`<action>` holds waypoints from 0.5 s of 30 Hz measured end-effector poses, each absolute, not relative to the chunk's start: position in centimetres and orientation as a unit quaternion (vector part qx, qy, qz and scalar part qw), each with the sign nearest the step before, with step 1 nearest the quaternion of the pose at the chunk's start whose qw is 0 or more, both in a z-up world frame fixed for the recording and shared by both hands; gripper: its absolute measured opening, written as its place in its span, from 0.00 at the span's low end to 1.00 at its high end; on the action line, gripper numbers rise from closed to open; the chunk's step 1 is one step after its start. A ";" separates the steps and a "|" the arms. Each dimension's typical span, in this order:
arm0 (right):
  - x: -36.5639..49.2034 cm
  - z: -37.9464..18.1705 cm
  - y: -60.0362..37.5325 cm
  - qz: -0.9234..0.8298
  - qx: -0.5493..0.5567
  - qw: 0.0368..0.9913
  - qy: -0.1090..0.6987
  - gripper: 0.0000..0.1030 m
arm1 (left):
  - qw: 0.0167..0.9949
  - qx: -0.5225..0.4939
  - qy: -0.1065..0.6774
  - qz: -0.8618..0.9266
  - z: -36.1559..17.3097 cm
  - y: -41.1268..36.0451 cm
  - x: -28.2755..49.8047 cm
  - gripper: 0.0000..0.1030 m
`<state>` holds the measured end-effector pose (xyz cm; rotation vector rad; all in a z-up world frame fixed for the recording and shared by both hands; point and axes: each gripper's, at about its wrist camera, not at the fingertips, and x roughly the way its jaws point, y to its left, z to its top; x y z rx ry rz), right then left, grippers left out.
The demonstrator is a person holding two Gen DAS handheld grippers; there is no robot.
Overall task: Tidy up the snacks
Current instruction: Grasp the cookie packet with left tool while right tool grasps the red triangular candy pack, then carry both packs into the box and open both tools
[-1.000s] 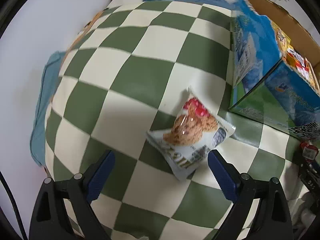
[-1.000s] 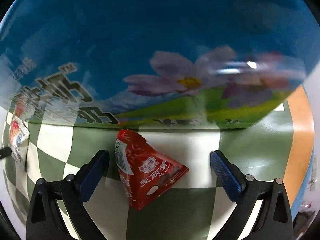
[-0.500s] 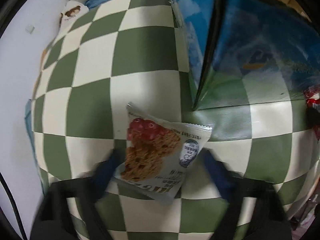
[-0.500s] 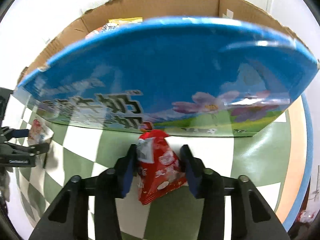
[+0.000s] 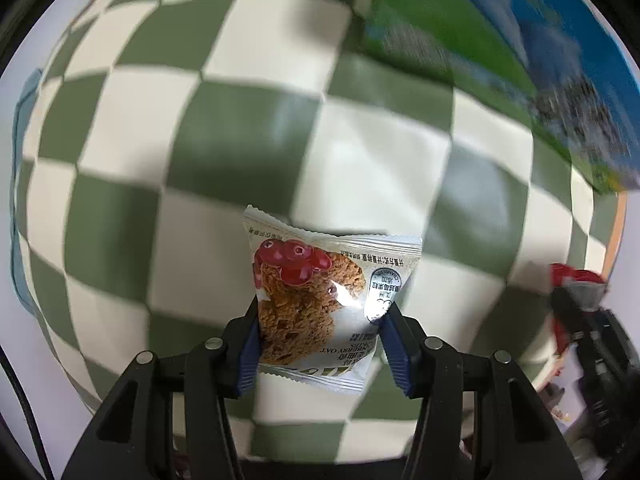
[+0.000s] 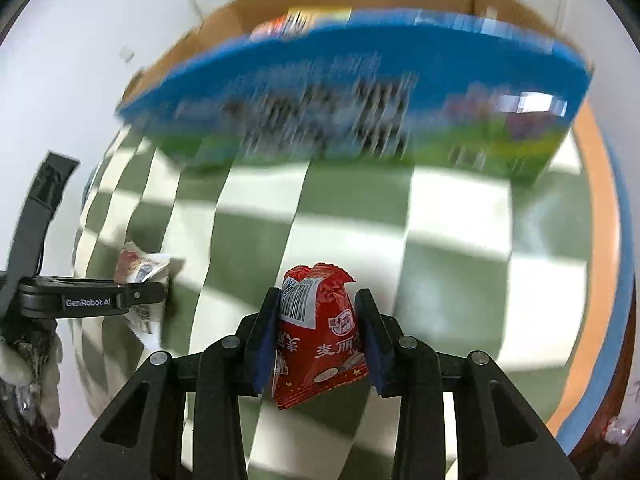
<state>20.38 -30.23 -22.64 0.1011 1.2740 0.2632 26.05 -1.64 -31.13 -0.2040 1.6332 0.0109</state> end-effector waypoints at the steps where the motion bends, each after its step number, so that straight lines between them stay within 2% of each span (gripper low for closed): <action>1: 19.7 -23.1 -29.9 0.126 0.045 0.787 0.602 0.39 | 0.679 -0.089 0.728 0.003 -31.4 -2.0 25.8 0.49; 8: 17.8 -26.0 -28.9 0.130 0.045 0.759 0.637 0.39 | 0.671 -0.028 0.741 0.005 -34.4 -4.5 26.1 0.52; 15: 18.6 -27.6 -28.5 0.117 0.058 0.751 0.647 0.40 | 0.678 -0.008 0.735 0.011 -34.2 -6.0 24.9 0.53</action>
